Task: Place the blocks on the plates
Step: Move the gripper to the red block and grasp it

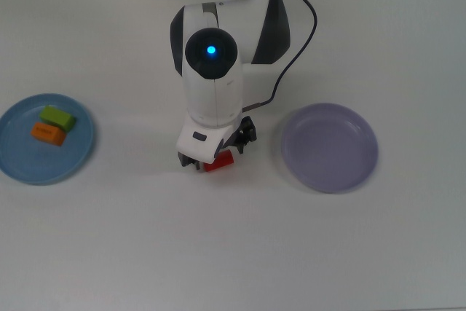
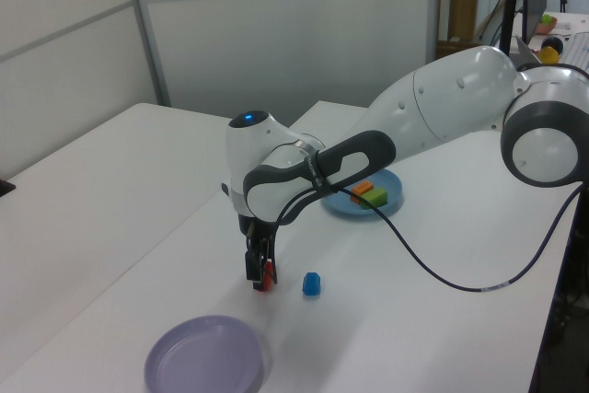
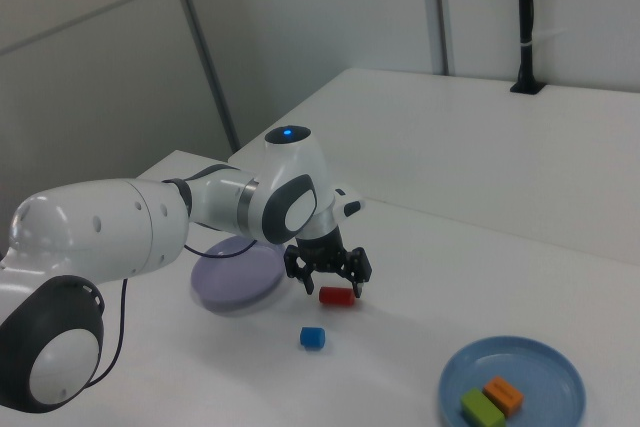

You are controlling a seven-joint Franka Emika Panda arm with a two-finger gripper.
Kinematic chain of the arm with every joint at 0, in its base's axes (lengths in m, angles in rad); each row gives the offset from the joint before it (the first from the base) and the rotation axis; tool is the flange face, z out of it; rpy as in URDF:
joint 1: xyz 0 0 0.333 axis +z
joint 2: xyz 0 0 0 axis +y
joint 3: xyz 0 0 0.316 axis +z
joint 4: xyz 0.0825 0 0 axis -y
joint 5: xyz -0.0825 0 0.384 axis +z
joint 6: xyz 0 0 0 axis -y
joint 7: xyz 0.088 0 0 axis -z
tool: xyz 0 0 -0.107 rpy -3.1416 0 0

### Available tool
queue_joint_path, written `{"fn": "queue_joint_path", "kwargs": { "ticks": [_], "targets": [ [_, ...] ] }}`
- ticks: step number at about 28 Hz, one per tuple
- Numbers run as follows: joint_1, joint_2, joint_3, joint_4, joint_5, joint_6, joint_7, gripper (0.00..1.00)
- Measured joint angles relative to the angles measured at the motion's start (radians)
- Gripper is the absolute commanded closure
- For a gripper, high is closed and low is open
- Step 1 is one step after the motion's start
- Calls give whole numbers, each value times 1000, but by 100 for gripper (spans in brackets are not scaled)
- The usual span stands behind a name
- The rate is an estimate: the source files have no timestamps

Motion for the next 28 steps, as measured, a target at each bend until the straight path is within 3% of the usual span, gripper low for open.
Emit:
{"fn": "queue_joint_path", "kwargs": {
  "ticks": [3,13,20,26,27,28],
  "targets": [
    [0,3,-2,0,0,9,1,21],
    [-1,3,-3,0,0,18,23,30],
    [-2,-3,-4,6,0,18,32,32],
    [-1,-57,-1,13,10,-23,36,32],
    [-1,-66,2,13,15,-28,37,32],
    [0,-76,8,13,22,-35,39,23]
  ]
}}
